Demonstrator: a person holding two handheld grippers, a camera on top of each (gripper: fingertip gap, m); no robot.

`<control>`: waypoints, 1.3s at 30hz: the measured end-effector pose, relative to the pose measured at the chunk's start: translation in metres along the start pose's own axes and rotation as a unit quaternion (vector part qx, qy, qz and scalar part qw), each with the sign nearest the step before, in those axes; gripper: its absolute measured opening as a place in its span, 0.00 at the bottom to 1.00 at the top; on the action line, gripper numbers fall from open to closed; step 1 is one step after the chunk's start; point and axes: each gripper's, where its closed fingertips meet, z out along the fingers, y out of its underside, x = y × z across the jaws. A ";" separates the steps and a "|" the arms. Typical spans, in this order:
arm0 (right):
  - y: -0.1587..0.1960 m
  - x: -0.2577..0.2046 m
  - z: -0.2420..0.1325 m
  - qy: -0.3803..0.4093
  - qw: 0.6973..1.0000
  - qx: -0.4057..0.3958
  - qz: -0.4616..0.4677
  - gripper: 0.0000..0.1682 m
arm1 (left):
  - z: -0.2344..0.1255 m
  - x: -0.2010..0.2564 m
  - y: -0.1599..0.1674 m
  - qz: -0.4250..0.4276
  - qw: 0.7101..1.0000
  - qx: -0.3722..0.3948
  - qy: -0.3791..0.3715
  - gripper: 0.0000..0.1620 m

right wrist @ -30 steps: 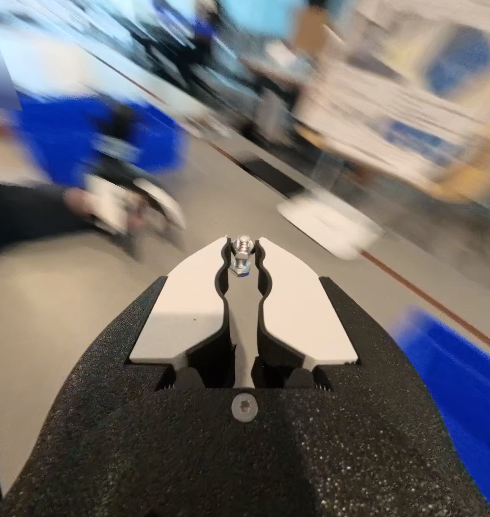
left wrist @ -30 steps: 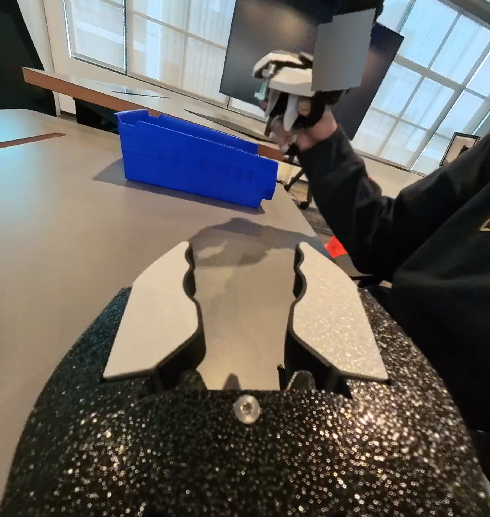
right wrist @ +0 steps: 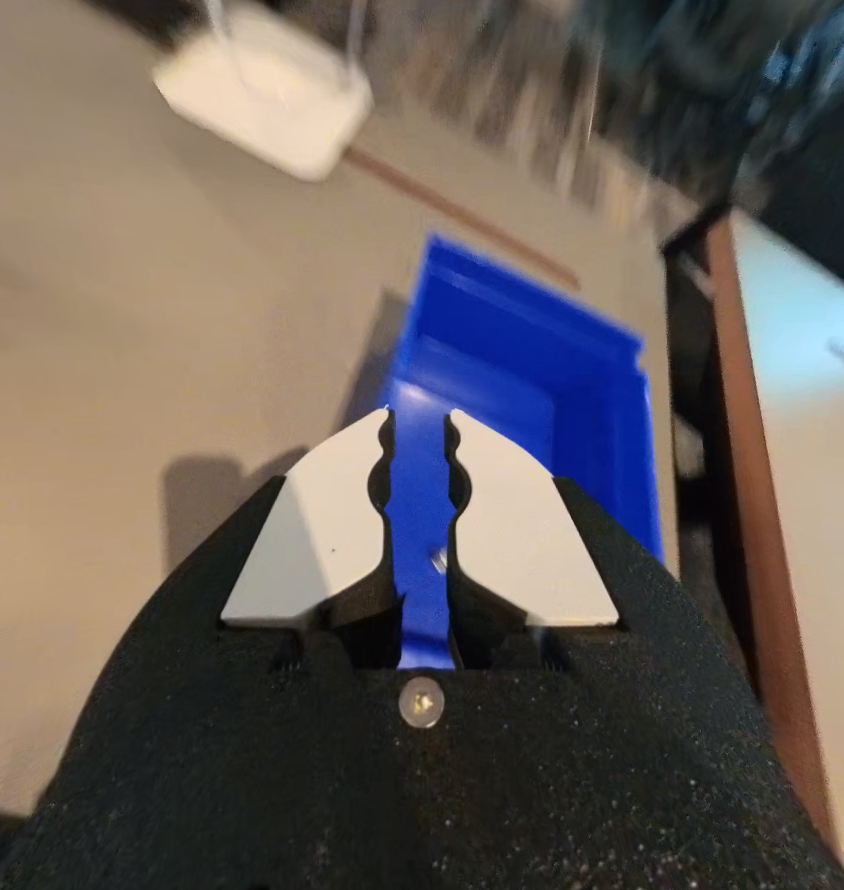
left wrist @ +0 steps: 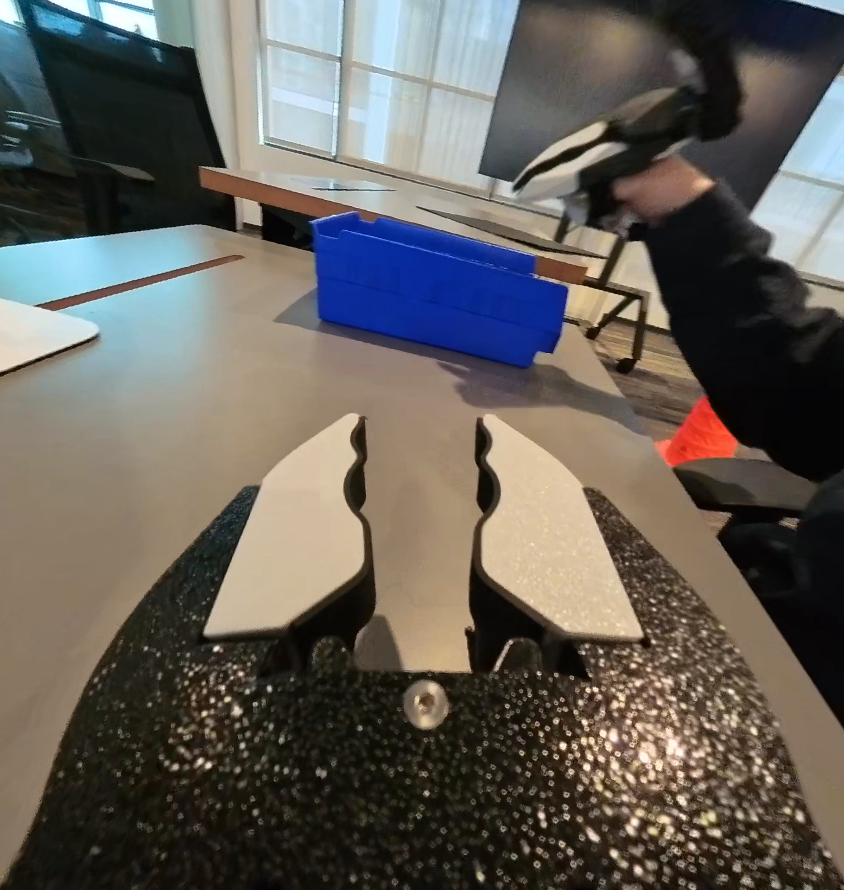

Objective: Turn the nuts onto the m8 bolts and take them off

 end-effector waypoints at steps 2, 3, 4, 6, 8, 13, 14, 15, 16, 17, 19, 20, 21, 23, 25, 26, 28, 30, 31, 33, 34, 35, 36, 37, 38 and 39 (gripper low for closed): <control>-0.035 -0.045 0.002 -0.024 0.997 0.078 0.009 0.11 | -0.002 -0.010 0.000 0.005 0.999 -0.002 -0.037 0.26; -0.047 -0.069 0.009 -0.044 0.994 0.102 0.020 0.12 | -0.004 -0.016 0.001 0.012 0.998 -0.005 -0.062 0.25; -0.056 -0.095 0.018 -0.071 0.990 0.122 0.031 0.12 | -0.007 -0.023 0.001 0.021 0.996 -0.010 -0.088 0.24; -0.071 -0.138 0.044 -0.108 0.980 0.160 0.055 0.13 | -0.015 -0.035 0.001 0.036 0.991 -0.014 -0.130 0.22; -0.083 -0.177 0.073 -0.142 0.969 0.190 0.072 0.13 | -0.022 -0.042 -0.002 0.033 0.988 -0.004 -0.151 0.20; -0.111 -0.240 0.125 -0.136 0.947 0.289 0.038 0.11 | -0.030 -0.048 -0.006 0.000 0.986 0.021 -0.164 0.19; -0.112 -0.247 0.130 -0.133 0.945 0.296 0.028 0.11 | -0.031 -0.048 -0.006 0.000 0.986 0.021 -0.166 0.18; -0.111 -0.253 0.133 -0.134 0.943 0.304 0.025 0.11 | -0.031 -0.048 -0.006 0.001 0.986 0.021 -0.168 0.18; -0.111 -0.258 0.132 -0.140 0.939 0.313 0.030 0.10 | -0.032 -0.049 -0.006 0.002 0.985 0.021 -0.171 0.18; -0.109 -0.262 0.130 -0.142 0.935 0.322 0.035 0.08 | -0.032 -0.048 -0.006 0.004 0.985 0.021 -0.174 0.18; -0.106 -0.266 0.128 -0.134 0.934 0.330 0.019 0.04 | -0.035 -0.046 -0.009 0.006 0.984 0.031 -0.178 0.15; -0.107 -0.266 0.126 -0.126 0.934 0.334 0.011 0.01 | -0.037 -0.044 -0.012 0.006 0.983 0.039 -0.177 0.13; -0.110 -0.267 0.124 -0.121 0.931 0.344 0.009 0.00 | -0.039 -0.041 -0.018 0.009 0.983 0.049 -0.175 0.11; -0.117 -0.273 0.120 -0.126 0.921 0.369 0.005 0.00 | -0.048 -0.035 -0.034 0.017 0.979 0.066 -0.190 0.11; -0.122 -0.281 0.121 -0.127 0.916 0.381 -0.009 0.00 | -0.063 -0.032 -0.055 0.035 0.971 0.064 -0.226 0.17; -0.124 -0.285 0.123 -0.124 0.915 0.383 -0.016 0.00 | -0.070 -0.028 -0.066 0.045 0.971 0.054 -0.230 0.16; -0.129 -0.291 0.125 -0.126 0.910 0.394 -0.024 0.00 | -0.093 -0.018 -0.089 0.063 0.971 0.036 -0.230 0.14; -0.133 -0.299 0.128 -0.136 0.908 0.394 -0.036 0.00 | -0.130 -0.019 -0.110 0.084 0.964 0.019 -0.250 0.10; -0.133 -0.303 0.131 -0.139 0.910 0.389 -0.045 0.00 | -0.155 -0.026 -0.118 0.094 0.957 0.007 -0.274 0.09; -0.135 -0.309 0.134 -0.145 0.909 0.387 -0.057 0.00 | -0.208 -0.052 -0.125 0.107 0.937 -0.040 -0.330 0.09; -0.135 -0.310 0.134 -0.149 0.907 0.389 -0.059 0.00 | -0.234 -0.068 -0.124 0.109 0.926 -0.072 -0.354 0.09; -0.135 -0.312 0.134 -0.153 0.906 0.389 -0.061 0.00 | -0.255 -0.083 -0.121 0.111 0.919 -0.110 -0.361 0.09; -0.135 -0.312 0.134 -0.154 0.906 0.390 -0.062 0.00 | -0.272 -0.096 -0.115 0.107 0.916 -0.148 -0.357 0.10; -0.135 -0.312 0.134 -0.155 0.905 0.391 -0.062 0.00 | -0.284 -0.107 -0.107 0.096 0.916 -0.183 -0.344 0.11; -0.135 -0.313 0.134 -0.158 0.905 0.390 -0.062 0.00 | -0.291 -0.115 -0.097 0.080 0.920 -0.219 -0.316 0.11; -0.135 -0.313 0.134 -0.159 0.905 0.389 -0.062 0.00 | -0.296 -0.122 -0.087 0.062 0.922 -0.252 -0.287 0.14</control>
